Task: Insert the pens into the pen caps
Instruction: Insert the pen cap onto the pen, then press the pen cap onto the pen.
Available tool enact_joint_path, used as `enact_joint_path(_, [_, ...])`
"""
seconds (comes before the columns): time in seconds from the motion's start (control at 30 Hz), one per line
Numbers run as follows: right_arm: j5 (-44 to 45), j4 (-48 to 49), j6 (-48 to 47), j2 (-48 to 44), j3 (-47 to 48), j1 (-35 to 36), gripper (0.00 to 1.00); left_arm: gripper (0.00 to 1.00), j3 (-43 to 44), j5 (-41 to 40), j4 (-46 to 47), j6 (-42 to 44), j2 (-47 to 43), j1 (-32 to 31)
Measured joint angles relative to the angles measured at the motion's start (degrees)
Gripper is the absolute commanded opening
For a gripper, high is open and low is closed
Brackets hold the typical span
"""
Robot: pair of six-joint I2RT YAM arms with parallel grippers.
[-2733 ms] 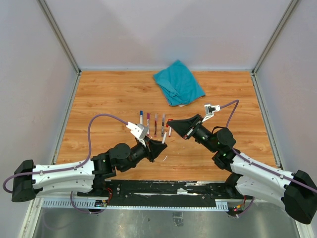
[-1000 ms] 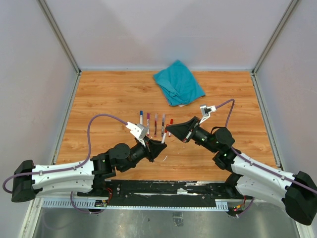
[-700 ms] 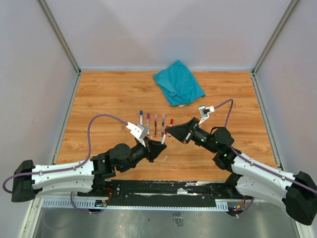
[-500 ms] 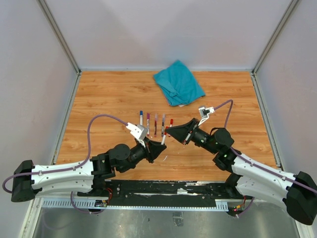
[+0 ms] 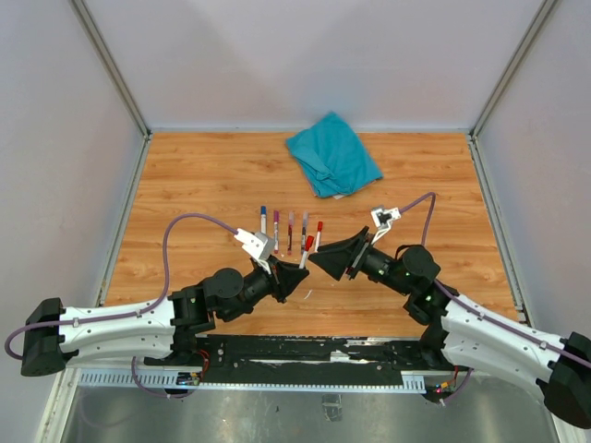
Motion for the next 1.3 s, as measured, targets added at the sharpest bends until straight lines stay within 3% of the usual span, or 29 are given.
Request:
enact_joint_path(0.33, [10.7, -20.4, -4.9, -7.8, 6.8, 0.0, 0.72, 0.01, 0.0, -0.1, 0.0, 0.0, 0.0, 0.0])
enact_joint_path(0.77, [8.9, -27.6, -7.5, 2.3, 19.5, 0.0, 0.68, 0.0, 0.0, 0.0, 0.0, 0.0, 0.0, 0.0])
enact_joint_path(0.83, [7.6, -27.5, -7.8, 4.1, 20.3, 0.0, 0.64, 0.0, 0.0, 0.1, 0.0, 0.0, 0.0, 0.0])
enact_joint_path(1.3, [1.8, -26.8, -8.2, 9.5, 21.6, 0.0, 0.15, 0.0, 0.0, 0.1, 0.0, 0.0, 0.0, 0.0])
